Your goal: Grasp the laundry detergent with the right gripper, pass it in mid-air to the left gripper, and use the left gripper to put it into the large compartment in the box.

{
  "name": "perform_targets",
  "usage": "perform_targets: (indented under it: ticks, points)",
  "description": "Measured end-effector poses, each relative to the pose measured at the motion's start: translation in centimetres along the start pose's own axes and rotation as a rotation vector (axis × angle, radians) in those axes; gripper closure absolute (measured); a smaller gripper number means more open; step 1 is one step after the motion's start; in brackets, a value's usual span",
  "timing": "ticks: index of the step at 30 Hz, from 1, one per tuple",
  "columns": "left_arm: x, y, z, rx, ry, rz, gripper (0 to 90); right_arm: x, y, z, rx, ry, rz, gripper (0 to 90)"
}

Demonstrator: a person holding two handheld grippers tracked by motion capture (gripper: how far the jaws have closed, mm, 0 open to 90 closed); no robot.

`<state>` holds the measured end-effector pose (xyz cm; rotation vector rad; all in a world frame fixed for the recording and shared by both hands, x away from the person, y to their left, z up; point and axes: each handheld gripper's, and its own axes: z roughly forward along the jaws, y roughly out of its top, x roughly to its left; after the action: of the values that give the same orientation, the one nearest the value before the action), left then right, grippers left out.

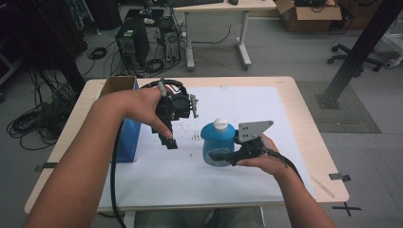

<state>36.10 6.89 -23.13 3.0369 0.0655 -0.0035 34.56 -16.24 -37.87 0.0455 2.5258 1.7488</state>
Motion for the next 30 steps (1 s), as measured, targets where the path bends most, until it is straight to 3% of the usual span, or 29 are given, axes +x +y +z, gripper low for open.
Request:
perform_targets:
  ticks: [17, 30]
  points:
    - [-0.1, 0.6, 1.0, 0.008, -0.016, 0.011, 5.4, -0.6, -0.3, 4.1, 0.009, 0.052, 0.008, 44.7]
    - [-0.2, 0.5, 0.8, 0.002, -0.007, 0.014, 5.3, -1.0, 0.0, 6.1, 0.001, 0.058, 0.012, 44.7]
